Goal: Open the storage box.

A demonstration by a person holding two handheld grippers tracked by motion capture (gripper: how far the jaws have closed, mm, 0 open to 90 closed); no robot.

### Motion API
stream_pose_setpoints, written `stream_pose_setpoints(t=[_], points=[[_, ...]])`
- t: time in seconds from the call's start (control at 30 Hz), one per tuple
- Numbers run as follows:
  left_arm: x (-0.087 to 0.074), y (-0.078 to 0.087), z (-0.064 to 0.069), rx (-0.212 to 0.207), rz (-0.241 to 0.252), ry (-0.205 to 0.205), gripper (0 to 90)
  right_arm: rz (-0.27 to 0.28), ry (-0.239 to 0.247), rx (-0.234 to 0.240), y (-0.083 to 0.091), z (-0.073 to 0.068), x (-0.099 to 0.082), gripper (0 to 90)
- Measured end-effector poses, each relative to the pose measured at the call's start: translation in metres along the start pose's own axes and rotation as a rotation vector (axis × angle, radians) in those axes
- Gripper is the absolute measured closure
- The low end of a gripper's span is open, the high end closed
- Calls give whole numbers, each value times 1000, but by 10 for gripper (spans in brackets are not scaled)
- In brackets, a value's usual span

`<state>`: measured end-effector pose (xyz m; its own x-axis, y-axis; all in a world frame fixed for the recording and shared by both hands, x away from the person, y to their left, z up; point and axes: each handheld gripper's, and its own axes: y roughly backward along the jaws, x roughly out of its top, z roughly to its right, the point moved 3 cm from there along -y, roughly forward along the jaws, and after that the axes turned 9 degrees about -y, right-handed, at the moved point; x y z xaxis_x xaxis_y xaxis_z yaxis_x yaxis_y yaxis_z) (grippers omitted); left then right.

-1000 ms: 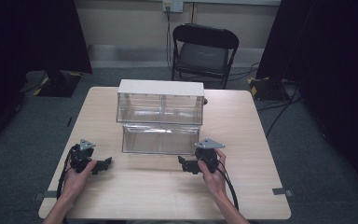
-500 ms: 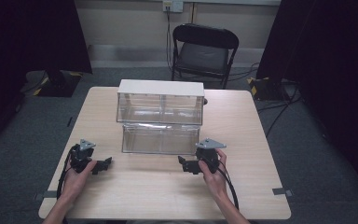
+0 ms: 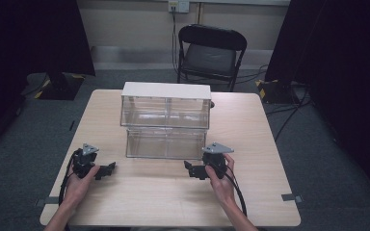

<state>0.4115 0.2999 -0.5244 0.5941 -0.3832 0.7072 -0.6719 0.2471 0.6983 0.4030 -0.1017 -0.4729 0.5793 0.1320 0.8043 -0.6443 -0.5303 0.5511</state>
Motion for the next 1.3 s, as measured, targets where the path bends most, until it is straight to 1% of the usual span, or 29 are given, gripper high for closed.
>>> stream_pose_setpoints(t=[0.1,0.57,0.83,1.0,1.3], points=[[0,0,0,1,0,1,3,-1,-8,7,1,-1,1,71],[0,0,0,1,0,-1,3,2,-3,13,3,-1,2,68],[0,0,0,1,0,1,3,4,-7,4,2,-2,2,67],[0,0,0,1,0,0,3,4,-9,7,3,-2,2,67],[0,0,0,1,0,0,3,15,-6,20,6,-2,5,56]])
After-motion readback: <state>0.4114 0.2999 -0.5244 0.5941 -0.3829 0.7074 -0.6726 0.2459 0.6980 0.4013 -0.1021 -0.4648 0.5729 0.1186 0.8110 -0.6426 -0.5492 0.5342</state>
